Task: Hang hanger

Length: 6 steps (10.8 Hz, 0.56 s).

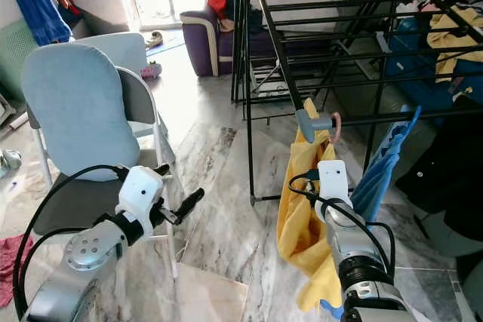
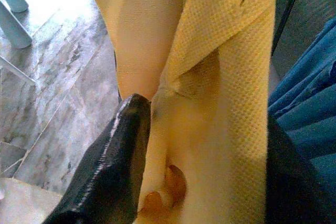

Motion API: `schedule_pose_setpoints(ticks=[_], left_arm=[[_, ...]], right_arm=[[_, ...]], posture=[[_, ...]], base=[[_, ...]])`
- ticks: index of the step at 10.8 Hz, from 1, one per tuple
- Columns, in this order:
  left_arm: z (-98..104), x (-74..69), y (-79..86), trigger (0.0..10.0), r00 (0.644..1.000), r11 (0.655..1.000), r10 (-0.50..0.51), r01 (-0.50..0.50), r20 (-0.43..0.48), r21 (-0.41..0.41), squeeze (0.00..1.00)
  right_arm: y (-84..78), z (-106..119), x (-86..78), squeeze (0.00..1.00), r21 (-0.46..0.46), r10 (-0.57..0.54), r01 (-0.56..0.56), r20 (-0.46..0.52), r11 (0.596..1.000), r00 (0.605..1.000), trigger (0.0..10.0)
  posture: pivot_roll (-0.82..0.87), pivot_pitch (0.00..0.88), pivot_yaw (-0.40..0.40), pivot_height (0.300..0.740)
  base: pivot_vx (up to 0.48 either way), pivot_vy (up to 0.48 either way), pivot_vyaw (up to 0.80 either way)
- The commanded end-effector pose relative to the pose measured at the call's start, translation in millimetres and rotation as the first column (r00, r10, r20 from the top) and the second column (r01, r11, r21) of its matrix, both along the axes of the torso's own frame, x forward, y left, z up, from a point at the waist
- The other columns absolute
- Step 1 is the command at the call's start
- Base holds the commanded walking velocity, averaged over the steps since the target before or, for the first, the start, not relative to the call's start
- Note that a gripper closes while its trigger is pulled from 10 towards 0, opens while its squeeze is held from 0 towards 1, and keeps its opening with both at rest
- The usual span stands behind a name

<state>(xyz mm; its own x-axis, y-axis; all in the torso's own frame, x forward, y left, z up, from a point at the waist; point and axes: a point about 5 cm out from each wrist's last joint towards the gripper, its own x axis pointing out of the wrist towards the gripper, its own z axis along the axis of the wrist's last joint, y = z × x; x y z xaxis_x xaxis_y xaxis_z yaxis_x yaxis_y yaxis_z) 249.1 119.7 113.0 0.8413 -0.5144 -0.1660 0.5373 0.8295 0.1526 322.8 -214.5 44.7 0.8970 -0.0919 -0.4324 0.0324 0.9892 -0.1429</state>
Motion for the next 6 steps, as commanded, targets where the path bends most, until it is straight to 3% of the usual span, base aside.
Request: schedule_pose_setpoints(ticks=[1, 6], left_arm=[[5.6, 0.3, -0.2, 10.0, 0.999, 1.000, -0.015, 0.014, 0.030, 0.015, 0.00], [5.6, 0.3, -1.5, 10.0, 0.999, 1.000, -0.016, 0.015, 0.041, 0.024, 0.00]], right_arm=[[-5.0, -0.2, -0.6, 0.00, 0.000, -0.019, 0.019, 0.004, 1.000, 1.000, 0.0], [-3.5, 2.0, -0.9, 0.00, -0.013, -0.023, 0.024, 0.050, 1.000, 0.998, 0.0]], posture=[[-0.05, 0.000, 0.014, 0.740], [-0.05, 0.000, 0.006, 0.740]], base=[[0.000, 0.000, 0.00], [0.000, 0.000, 0.00]])
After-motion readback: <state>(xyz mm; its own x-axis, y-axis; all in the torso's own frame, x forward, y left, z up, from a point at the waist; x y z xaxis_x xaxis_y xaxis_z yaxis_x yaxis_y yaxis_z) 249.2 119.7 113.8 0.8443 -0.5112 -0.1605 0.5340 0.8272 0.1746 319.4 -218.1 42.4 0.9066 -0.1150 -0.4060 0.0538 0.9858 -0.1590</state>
